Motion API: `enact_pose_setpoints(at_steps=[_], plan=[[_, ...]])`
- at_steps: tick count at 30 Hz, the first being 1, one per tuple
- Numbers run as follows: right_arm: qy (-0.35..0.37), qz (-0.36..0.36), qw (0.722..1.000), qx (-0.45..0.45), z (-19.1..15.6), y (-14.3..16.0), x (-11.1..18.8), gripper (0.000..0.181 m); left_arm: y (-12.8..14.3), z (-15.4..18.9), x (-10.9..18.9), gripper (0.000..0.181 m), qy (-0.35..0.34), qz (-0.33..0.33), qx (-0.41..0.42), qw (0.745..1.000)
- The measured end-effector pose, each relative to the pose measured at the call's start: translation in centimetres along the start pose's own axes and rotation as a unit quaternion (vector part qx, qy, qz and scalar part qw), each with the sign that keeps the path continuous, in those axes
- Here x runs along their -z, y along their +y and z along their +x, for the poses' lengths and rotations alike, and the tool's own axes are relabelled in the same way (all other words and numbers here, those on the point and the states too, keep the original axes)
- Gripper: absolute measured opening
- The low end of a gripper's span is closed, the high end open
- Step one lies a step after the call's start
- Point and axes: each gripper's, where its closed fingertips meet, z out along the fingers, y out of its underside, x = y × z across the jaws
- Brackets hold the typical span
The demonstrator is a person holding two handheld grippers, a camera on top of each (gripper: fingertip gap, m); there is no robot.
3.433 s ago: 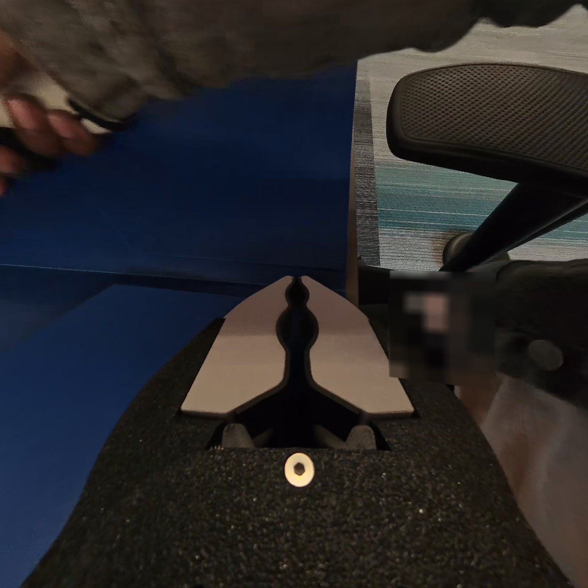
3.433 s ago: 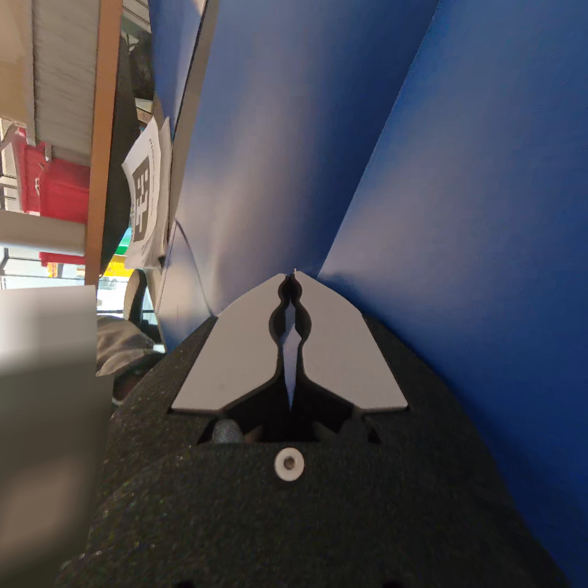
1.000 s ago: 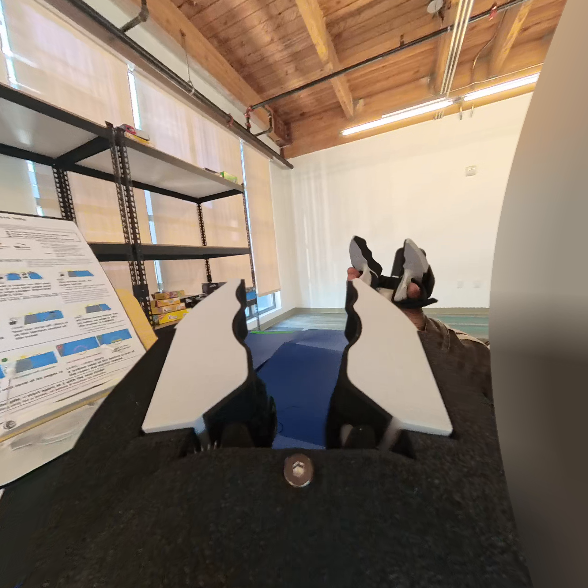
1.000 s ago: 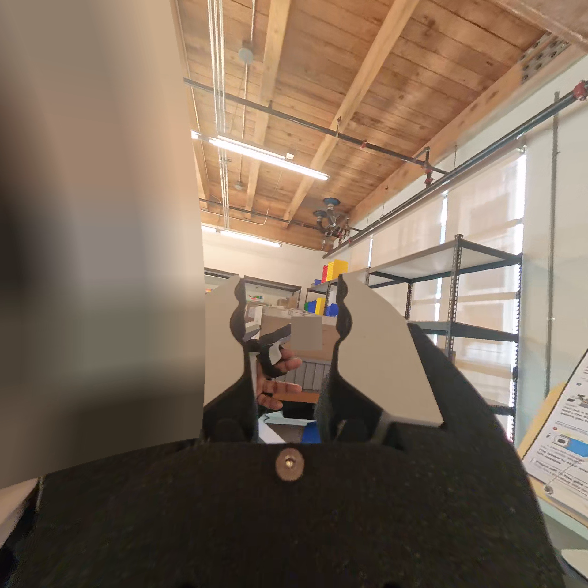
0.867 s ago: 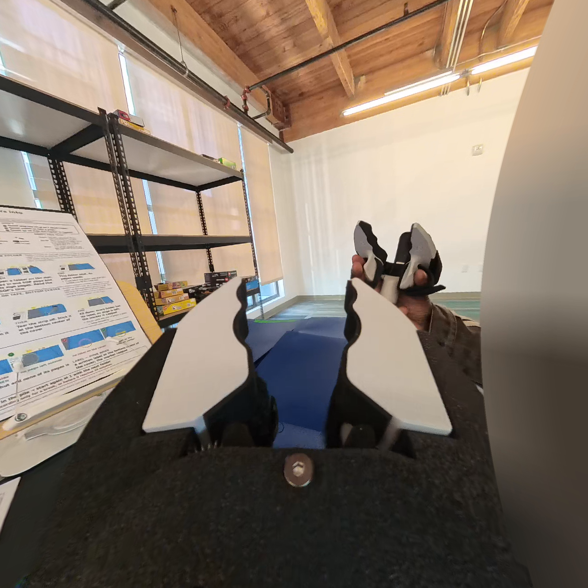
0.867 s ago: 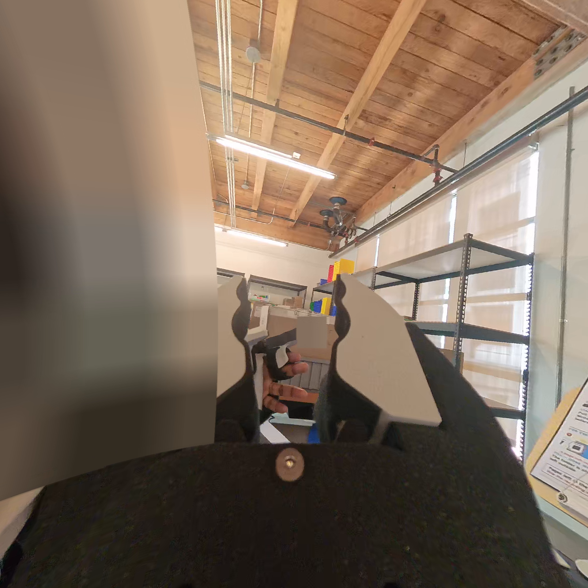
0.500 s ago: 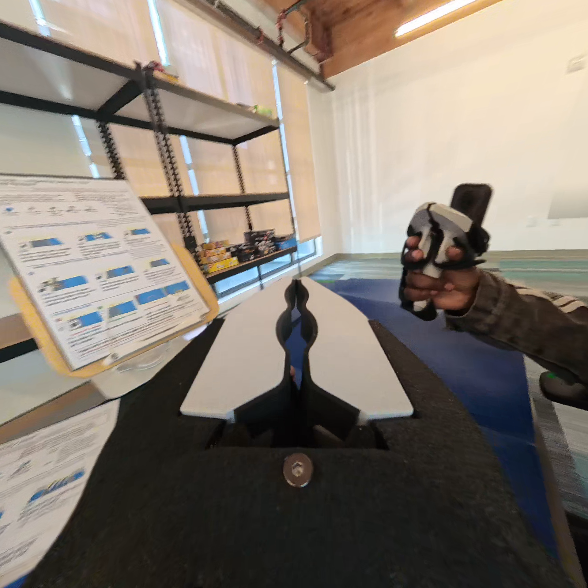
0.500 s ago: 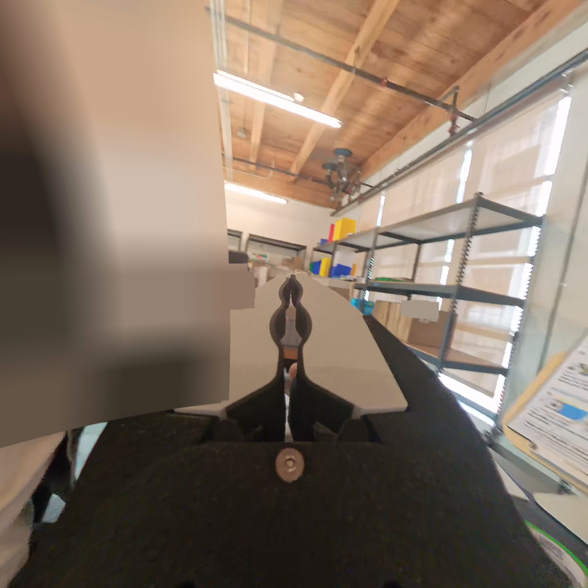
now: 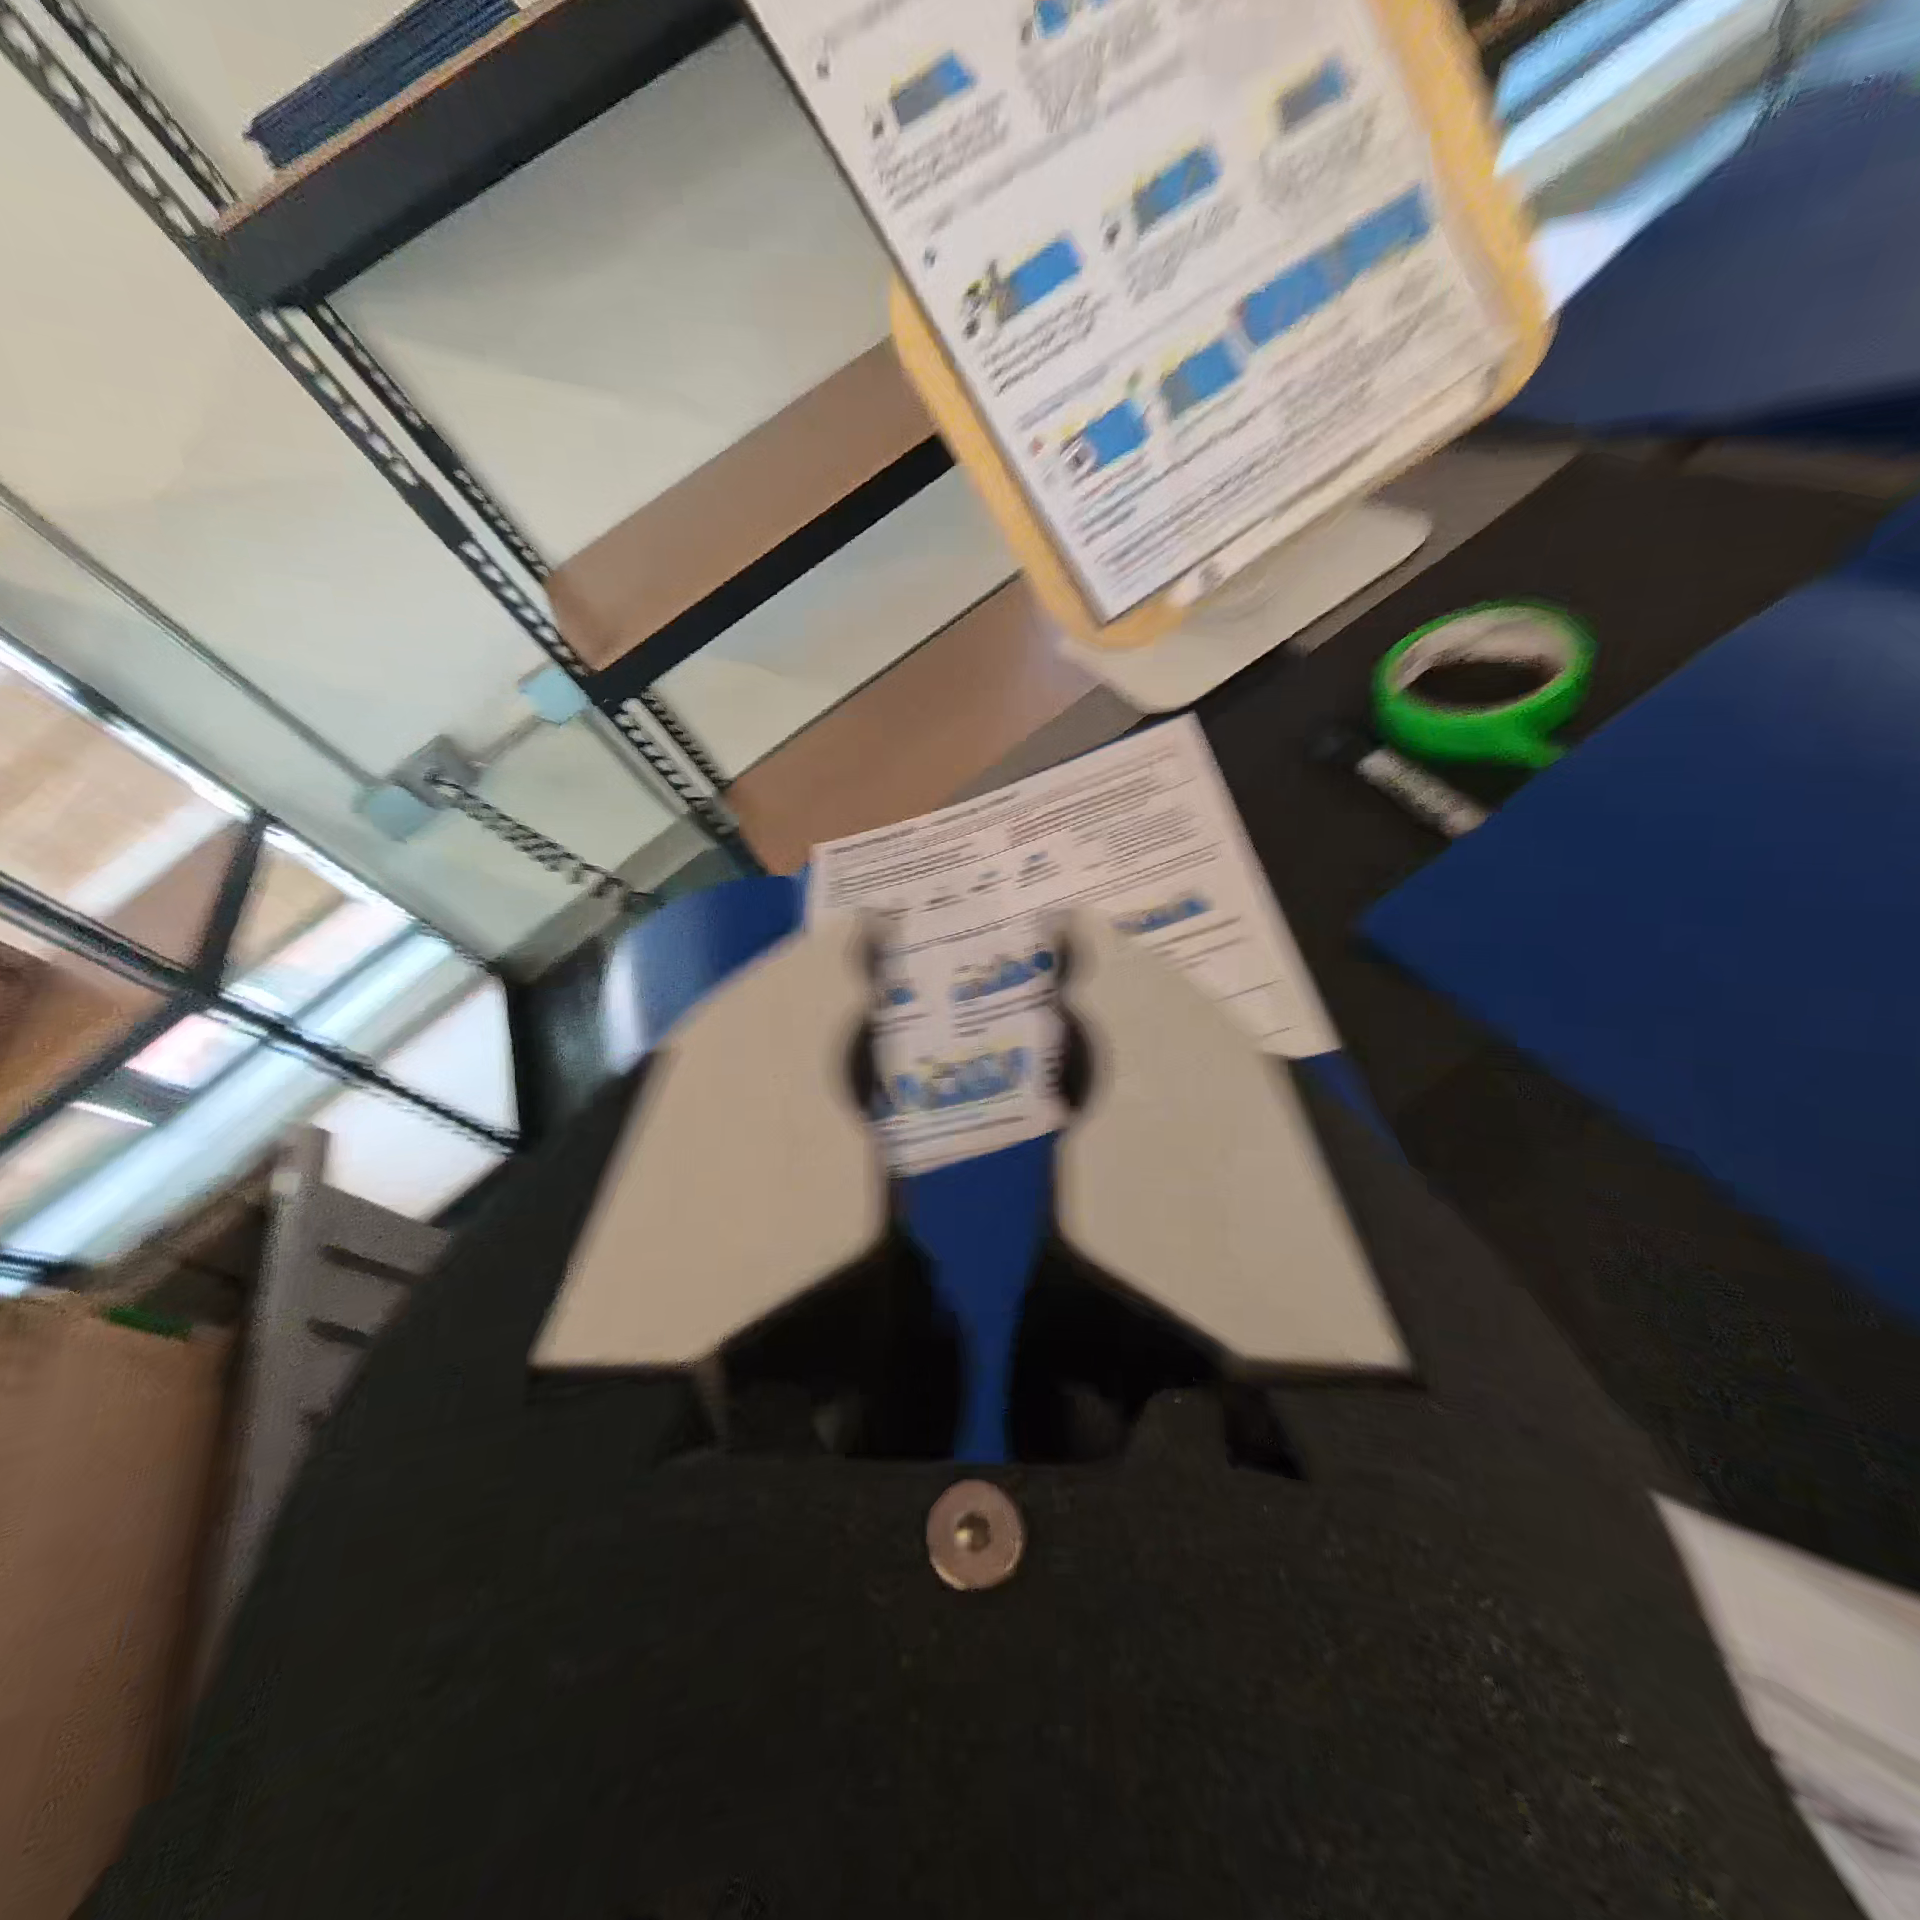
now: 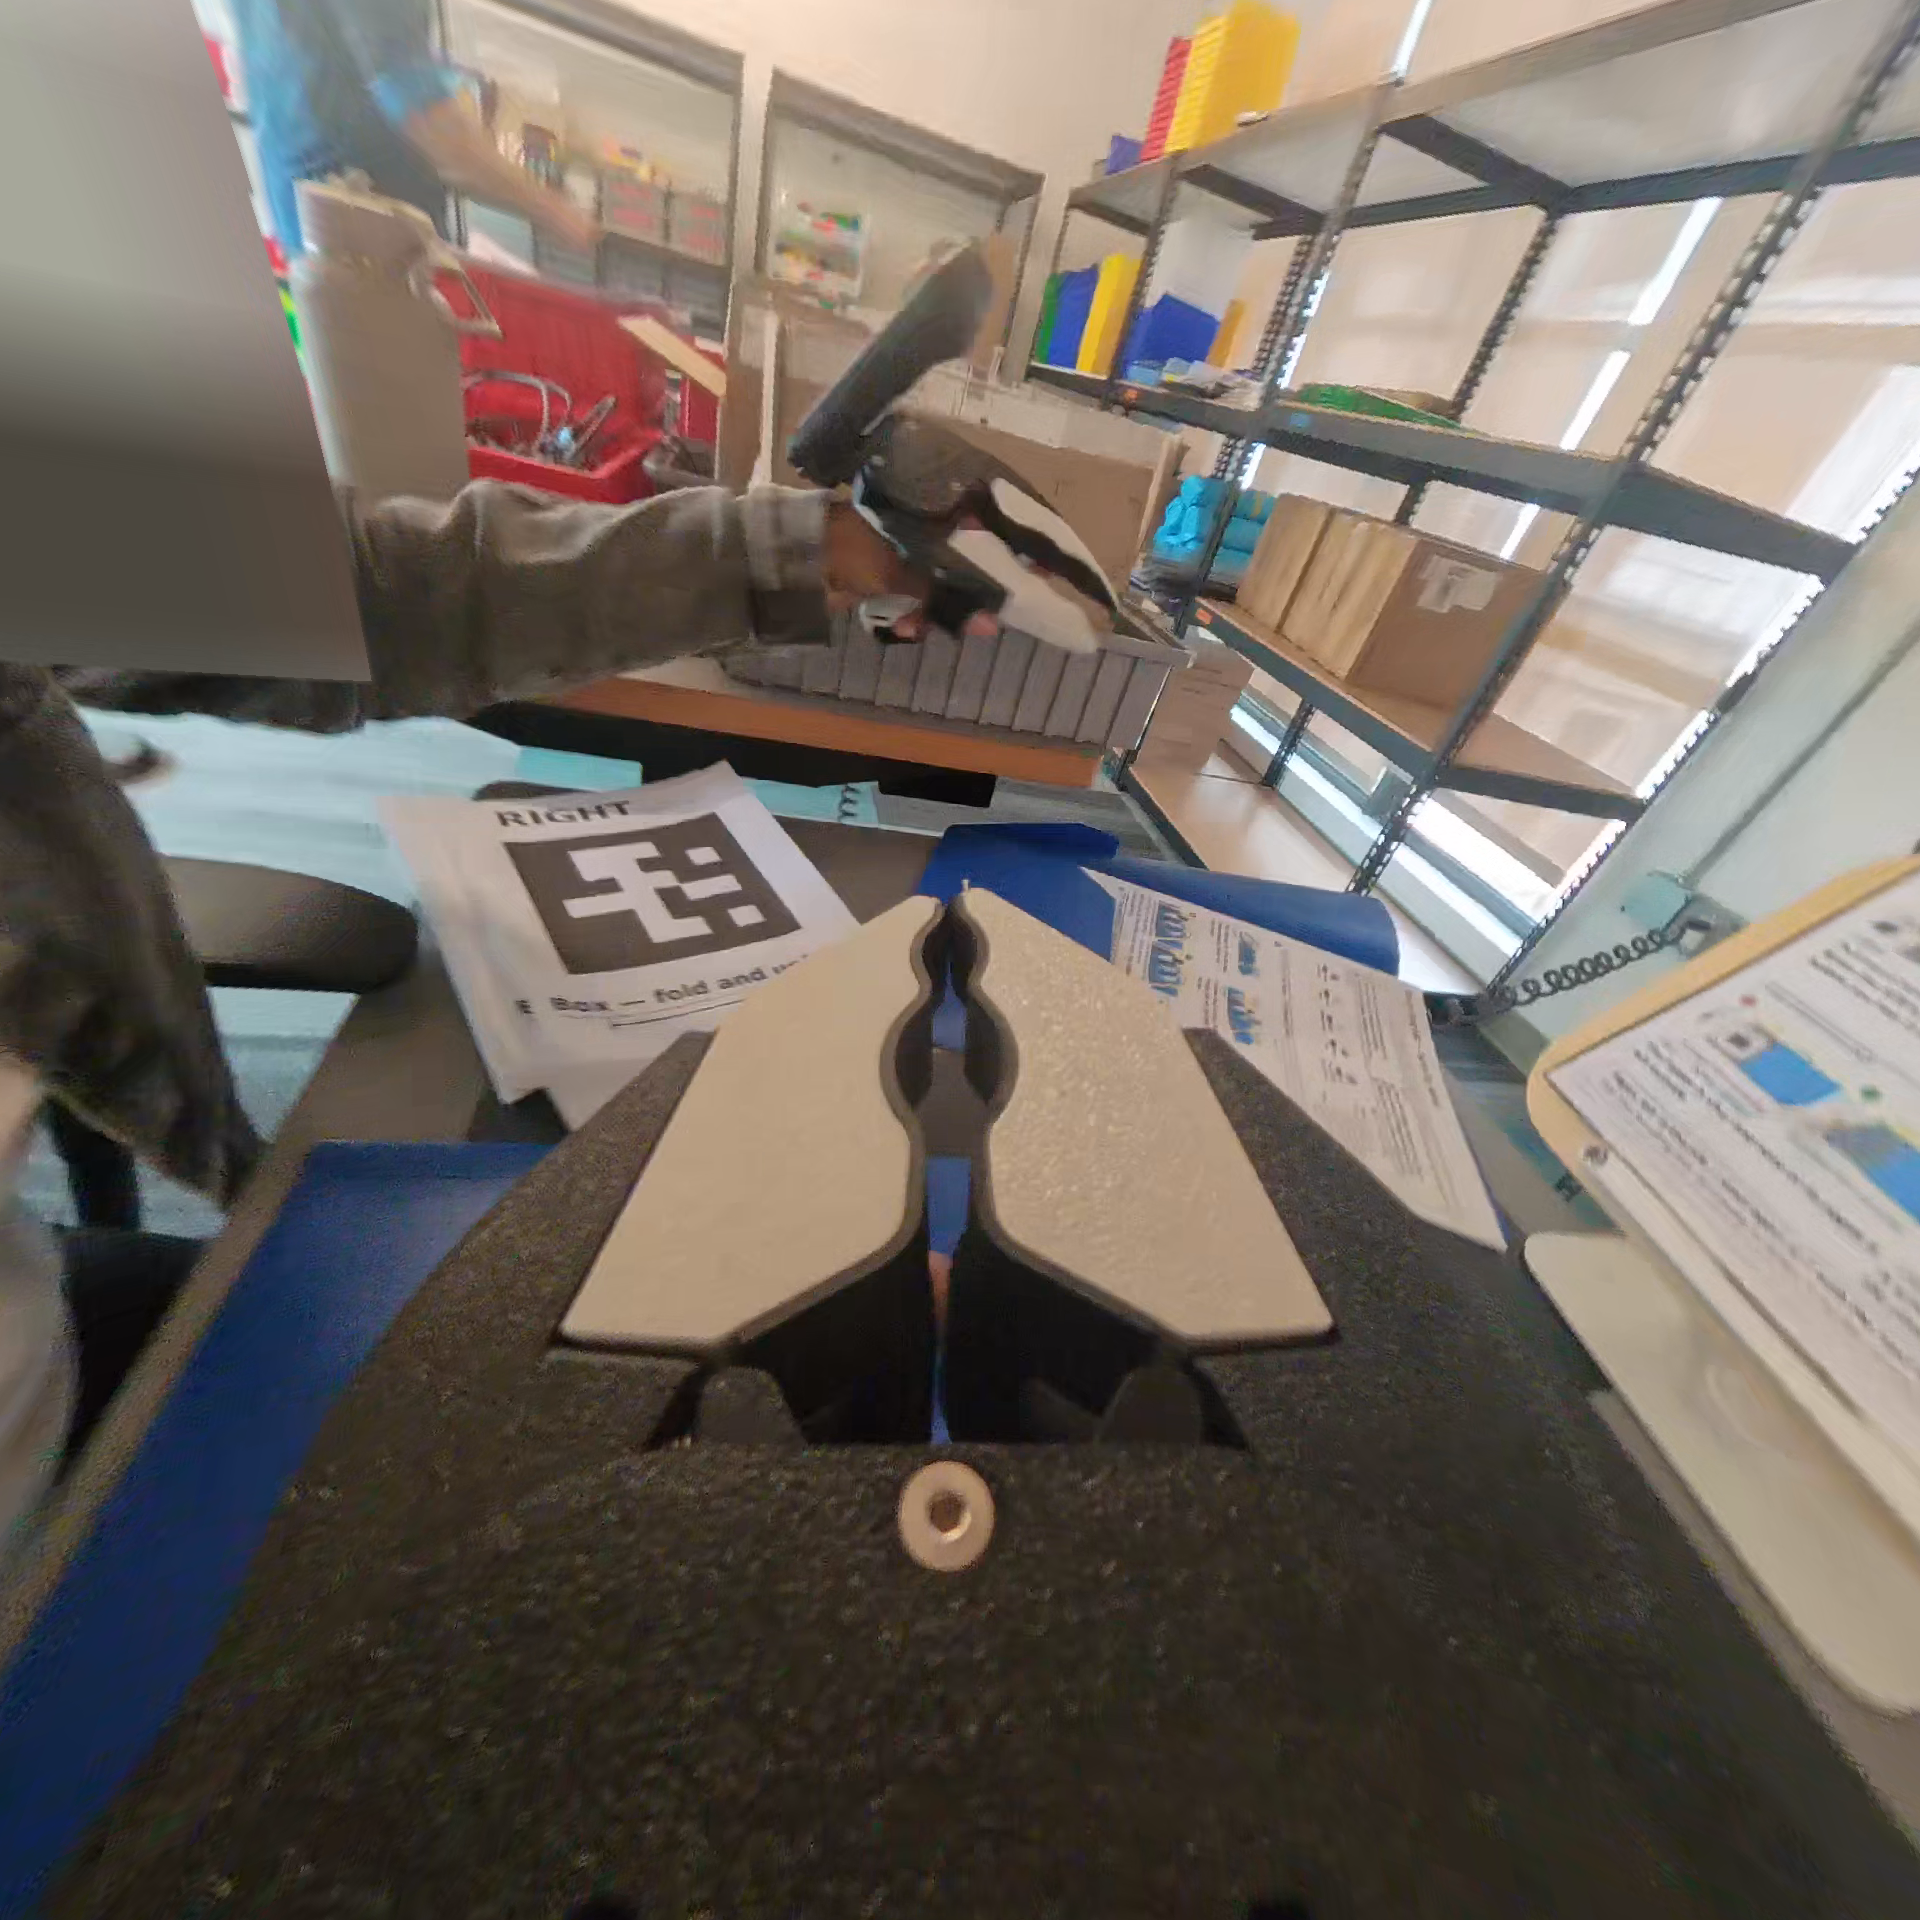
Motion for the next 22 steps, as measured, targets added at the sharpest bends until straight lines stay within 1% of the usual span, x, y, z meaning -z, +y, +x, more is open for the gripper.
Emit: enact_pose_setpoints(at_steps=[1,2,4,5,6,7,8,10,12,14,17,19,22], plan=[[-0.009,-0.006,1.000,0.007,0.9,0.3,-1.6,0.000,0.5,-1.2,-1.5,0.001,-0.010,-0.007,-0.037,0.999],[-0.018,-0.012,1.000,0.007,1.9,0.9,-3.4,0.000,1.2,-2.4,-3.2,0.000,-0.014,-0.019,-0.043,0.999],[-0.047,-0.033,0.998,-0.004,4.0,3.0,-7.4,0.000,3.0,-3.8,-6.7,0.001,0.015,-0.059,0.011,0.998],[-0.063,-0.052,0.997,-0.016,5.1,4.7,-9.5,0.025,3.7,-4.4,-8.5,0.011,0.032,-0.070,0.040,0.996],[-0.064,-0.080,0.994,-0.033,6.5,6.8,-11.6,0.042,4.3,-5.4,-10.3,0.029,0.030,-0.075,0.061,0.995],[-0.063,-0.108,0.991,-0.052,8.0,9.0,-13.6,0.040,4.9,-6.4,-12.0,0.044,0.023,-0.079,0.072,0.994],[-0.062,-0.128,0.987,-0.072,9.4,11.1,-15.5,0.040,5.6,-7.3,-13.7,0.055,0.018,-0.082,0.076,0.994],[-0.056,-0.139,0.982,-0.120,12.1,14.6,-19.1,0.041,6.9,-8.4,-16.9,0.074,0.027,-0.091,0.095,0.991],[-0.037,-0.139,0.977,-0.160,14.8,17.6,-22.6,0.045,9.1,-8.6,-20.1,0.083,0.062,-0.125,0.127,0.982],[-0.021,-0.139,0.974,-0.175,17.3,20.4,-25.8,0.046,11.7,-8.8,-23.3,0.092,0.093,-0.157,0.156,0.971],[-0.027,-0.149,0.970,-0.191,19.5,24.0,-29.7,0.046,15.3,-9.0,-27.5,0.100,0.137,-0.196,0.198,0.951],[-0.030,-0.164,0.964,-0.206,20.4,25.9,-31.4,0.046,17.1,-9.0,-29.8,0.100,0.154,-0.220,0.210,0.940],[-0.031,-0.188,0.955,-0.230,21.0,27.7,-32.3,0.045,19.2,-8.8,-32.4,0.098,0.167,-0.242,0.199,0.935]])
